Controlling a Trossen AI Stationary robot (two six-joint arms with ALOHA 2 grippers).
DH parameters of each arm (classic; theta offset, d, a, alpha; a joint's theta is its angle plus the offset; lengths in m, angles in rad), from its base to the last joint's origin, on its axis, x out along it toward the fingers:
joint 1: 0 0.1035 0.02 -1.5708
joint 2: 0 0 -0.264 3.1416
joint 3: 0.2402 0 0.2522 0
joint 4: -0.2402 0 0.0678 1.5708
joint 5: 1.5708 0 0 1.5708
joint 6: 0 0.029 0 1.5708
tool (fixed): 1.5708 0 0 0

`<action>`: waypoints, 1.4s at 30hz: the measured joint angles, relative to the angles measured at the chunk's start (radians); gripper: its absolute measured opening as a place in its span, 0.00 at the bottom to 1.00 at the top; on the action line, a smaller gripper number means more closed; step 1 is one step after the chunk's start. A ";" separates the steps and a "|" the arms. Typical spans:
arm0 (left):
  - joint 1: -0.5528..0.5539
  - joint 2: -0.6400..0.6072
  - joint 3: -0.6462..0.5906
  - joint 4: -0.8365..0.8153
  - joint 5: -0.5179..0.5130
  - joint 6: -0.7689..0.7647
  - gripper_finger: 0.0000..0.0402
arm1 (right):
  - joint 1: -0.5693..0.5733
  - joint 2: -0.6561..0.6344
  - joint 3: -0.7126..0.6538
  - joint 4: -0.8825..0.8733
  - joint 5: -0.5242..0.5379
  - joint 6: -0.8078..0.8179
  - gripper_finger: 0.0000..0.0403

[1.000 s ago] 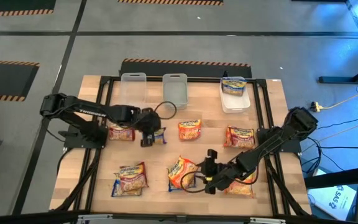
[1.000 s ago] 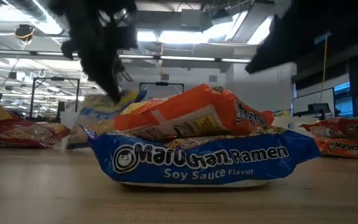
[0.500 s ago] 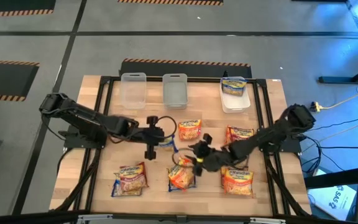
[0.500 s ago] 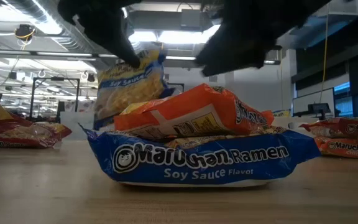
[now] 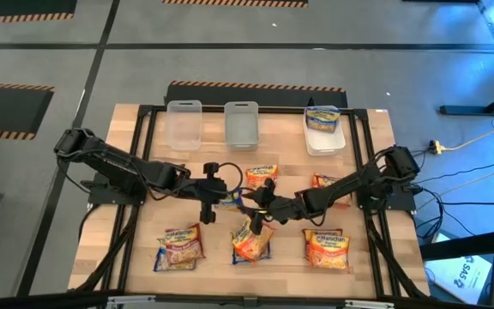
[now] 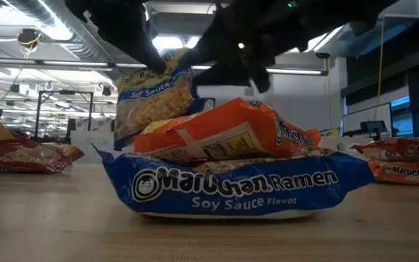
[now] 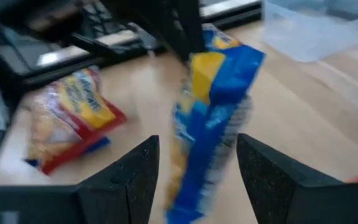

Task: Sort Maruchan noodles
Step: Put the blue noodle pack into the white bin

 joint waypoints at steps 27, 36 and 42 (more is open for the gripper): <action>-0.037 0.000 0.001 0.084 0.012 0.036 0.00 | -0.056 0.081 0.005 0.156 -0.114 -0.071 0.41; -0.035 0.000 0.001 0.096 0.060 0.057 0.03 | -0.054 0.081 0.005 0.150 -0.121 -0.134 0.22; -0.025 -0.007 0.115 -0.096 0.084 0.041 0.21 | -0.055 0.018 0.000 0.036 -0.107 -0.150 0.22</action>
